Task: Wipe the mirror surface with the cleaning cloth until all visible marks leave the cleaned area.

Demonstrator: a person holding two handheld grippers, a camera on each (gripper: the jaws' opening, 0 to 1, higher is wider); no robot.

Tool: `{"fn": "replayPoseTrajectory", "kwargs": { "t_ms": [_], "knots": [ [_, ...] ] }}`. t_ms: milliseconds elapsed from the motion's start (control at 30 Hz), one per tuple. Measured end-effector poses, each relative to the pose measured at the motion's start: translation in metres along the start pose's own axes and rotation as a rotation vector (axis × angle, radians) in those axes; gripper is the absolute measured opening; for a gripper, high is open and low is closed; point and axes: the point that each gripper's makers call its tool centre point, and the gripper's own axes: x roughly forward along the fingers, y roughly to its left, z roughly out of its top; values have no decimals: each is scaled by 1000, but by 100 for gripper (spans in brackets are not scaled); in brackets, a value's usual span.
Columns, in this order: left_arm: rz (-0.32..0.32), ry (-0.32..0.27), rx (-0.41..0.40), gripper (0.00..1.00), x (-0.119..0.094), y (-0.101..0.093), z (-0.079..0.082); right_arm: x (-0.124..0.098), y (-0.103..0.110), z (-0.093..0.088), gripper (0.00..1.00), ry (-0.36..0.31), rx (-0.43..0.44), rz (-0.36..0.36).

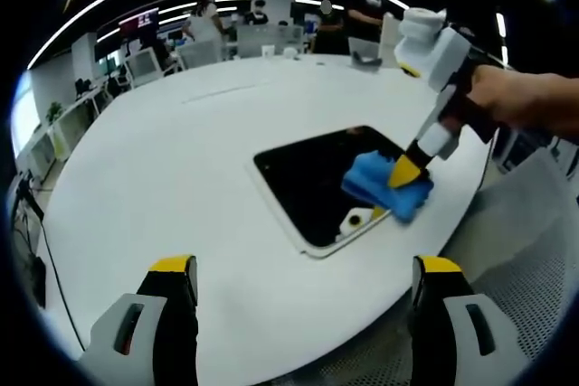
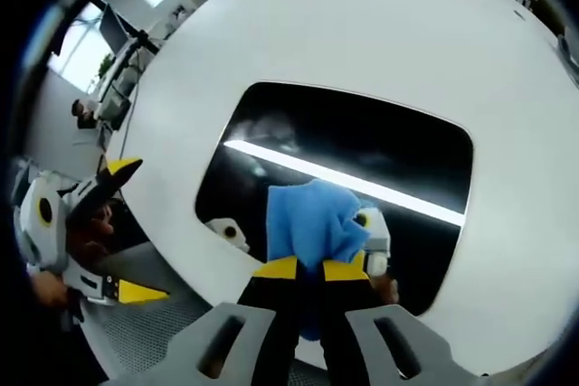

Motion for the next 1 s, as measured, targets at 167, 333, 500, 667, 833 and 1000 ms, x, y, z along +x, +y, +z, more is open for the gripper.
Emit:
{"fn": "replayPoseTrajectory", "kwargs": {
  "t_ms": [167, 333, 500, 667, 833, 1000],
  "knots": [
    [-1, 0, 0, 99, 0, 0, 0, 2, 9, 2, 2, -1, -8, 11],
    [-4, 1, 0, 99, 0, -1, 0, 4, 16, 4, 2, 0, -14, 21],
    [-4, 0, -1, 99, 0, -1, 0, 8, 22, 8, 2, 1, -2, 39],
    [-5, 0, -2, 99, 0, -1, 0, 13, 33, 10, 2, 4, 3, 58],
    [-6, 0, -2, 99, 0, -1, 0, 17, 39, 14, 2, 5, 1, 67],
    [-6, 0, -3, 99, 0, 0, 0, 20, 45, 18, 2, 9, 26, 85]
  ]
}}
